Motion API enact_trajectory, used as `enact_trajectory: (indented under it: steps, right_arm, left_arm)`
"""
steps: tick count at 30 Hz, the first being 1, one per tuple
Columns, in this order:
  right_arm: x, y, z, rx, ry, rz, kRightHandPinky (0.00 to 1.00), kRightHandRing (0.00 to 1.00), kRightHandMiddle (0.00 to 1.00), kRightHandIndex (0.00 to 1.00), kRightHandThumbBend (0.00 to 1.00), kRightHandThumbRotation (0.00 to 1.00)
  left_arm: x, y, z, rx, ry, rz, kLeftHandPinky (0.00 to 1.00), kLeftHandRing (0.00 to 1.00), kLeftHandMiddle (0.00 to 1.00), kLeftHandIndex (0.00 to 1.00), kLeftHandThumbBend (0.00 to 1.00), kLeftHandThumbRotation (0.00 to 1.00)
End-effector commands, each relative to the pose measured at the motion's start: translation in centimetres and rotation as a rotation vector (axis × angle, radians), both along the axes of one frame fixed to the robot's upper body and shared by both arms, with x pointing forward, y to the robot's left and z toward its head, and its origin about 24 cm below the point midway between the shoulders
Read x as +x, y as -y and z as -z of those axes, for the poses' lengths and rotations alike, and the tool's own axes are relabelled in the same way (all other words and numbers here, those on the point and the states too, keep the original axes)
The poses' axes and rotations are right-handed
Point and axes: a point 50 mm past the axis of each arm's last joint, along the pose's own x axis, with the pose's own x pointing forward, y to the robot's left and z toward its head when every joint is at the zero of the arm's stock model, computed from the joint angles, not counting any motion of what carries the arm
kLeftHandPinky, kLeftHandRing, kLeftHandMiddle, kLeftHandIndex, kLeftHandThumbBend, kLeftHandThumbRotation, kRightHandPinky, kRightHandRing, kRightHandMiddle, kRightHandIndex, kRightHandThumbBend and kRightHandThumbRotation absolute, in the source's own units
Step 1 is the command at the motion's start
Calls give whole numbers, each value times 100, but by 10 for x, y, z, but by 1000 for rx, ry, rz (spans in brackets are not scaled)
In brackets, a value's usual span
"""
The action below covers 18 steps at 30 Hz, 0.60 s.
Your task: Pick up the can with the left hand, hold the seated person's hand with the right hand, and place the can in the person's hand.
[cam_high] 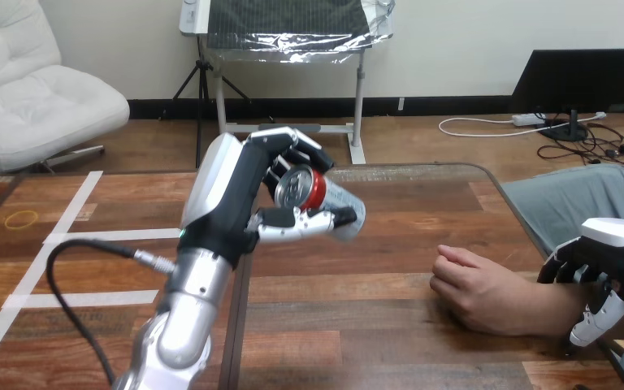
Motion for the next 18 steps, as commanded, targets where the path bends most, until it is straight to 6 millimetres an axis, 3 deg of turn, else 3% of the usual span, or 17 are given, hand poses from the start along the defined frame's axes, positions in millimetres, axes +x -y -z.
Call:
enact_trajectory:
  steps: [1,18]
  right_arm:
    - [14,-9,-20,9,90,-24,67,75,80,78,72,0]
    - [13,-10,-21,15,92,-19,68,77,81,78,72,0]
  left_arm:
    - [24,15,-36,-33,128,12,31,37,45,50,59,0]
    - [44,22,-34,-6,119,-3,30,36,44,49,60,0]
